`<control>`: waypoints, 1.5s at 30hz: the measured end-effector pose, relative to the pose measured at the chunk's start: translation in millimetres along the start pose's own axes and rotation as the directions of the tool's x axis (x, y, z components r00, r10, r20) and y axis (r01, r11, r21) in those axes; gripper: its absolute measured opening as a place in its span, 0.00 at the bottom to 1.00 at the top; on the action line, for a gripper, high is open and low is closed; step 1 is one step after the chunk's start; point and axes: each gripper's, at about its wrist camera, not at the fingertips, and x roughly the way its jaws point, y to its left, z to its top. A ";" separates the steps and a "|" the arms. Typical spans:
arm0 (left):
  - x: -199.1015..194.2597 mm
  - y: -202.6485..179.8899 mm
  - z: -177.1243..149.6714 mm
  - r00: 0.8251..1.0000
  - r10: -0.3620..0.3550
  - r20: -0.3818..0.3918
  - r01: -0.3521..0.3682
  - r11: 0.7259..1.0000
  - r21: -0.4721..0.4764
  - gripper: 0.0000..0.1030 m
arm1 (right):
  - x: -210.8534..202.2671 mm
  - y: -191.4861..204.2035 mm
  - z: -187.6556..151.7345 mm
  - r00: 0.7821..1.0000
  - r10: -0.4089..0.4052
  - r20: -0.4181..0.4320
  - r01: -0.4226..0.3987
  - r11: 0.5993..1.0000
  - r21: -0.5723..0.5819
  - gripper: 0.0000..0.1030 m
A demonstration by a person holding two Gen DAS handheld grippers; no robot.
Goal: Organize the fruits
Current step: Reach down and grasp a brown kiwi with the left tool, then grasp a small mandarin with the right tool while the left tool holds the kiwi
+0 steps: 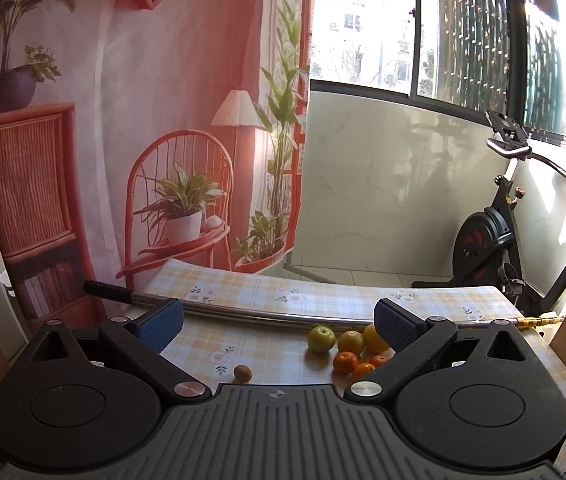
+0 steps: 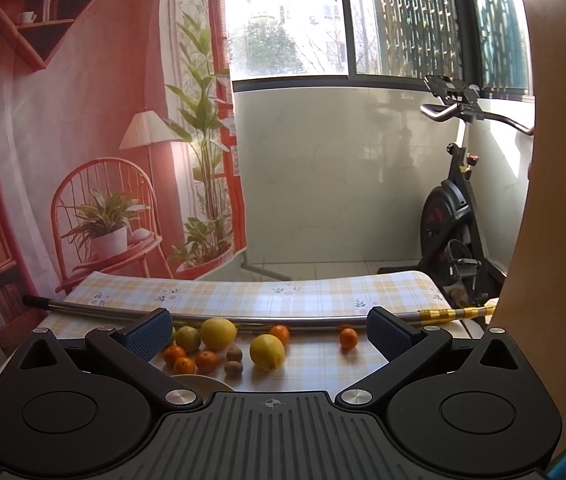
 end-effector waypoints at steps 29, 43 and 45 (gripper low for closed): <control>253.3 61.0 -71.4 0.933 0.041 -0.357 -0.050 0.999 -0.016 0.63 | 173.2 -42.8 -62.0 0.971 0.039 -0.235 -0.009 0.992 0.127 1.00; 274.5 58.4 -86.7 0.923 0.039 -0.383 -0.057 0.998 -0.036 0.27 | 201.5 -59.3 -68.1 0.961 0.065 -0.269 -0.013 0.981 0.193 1.00; 271.6 56.9 -85.9 0.925 0.039 -0.378 -0.057 0.998 -0.035 0.27 | 202.7 -61.4 -69.4 0.961 0.059 -0.271 -0.006 0.982 0.189 1.00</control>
